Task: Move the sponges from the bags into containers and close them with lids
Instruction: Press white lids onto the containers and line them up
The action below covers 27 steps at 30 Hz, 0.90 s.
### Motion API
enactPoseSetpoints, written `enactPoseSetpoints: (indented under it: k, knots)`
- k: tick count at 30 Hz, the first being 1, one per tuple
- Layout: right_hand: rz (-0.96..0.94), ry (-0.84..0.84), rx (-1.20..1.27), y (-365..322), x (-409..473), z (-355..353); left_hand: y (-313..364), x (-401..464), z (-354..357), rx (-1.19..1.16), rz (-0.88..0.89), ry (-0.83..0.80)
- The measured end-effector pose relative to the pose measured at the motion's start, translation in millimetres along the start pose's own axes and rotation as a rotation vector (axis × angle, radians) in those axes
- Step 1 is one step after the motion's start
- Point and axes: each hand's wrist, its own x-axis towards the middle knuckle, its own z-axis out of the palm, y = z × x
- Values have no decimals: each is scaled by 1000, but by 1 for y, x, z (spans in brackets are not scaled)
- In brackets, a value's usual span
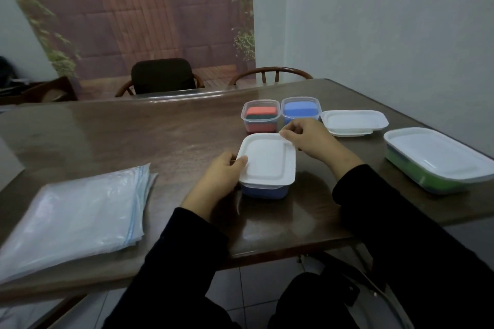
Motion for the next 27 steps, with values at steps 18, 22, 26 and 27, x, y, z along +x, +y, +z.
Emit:
enactPoseSetpoints:
  k: [18, 22, 26, 27]
  knots:
    - [258, -47, 155, -8, -83, 23, 1, -17, 6, -74, -119, 17]
    - [257, -46, 186, -6, -81, 25, 1, -17, 6, -195, -149, 5]
    - [297, -163, 97, -9, -78, 15, 6, -22, -1, -58, -166, -54]
    - [308, -196, 56, -10, -76, 11, 8, -23, -3, 28, -178, -82]
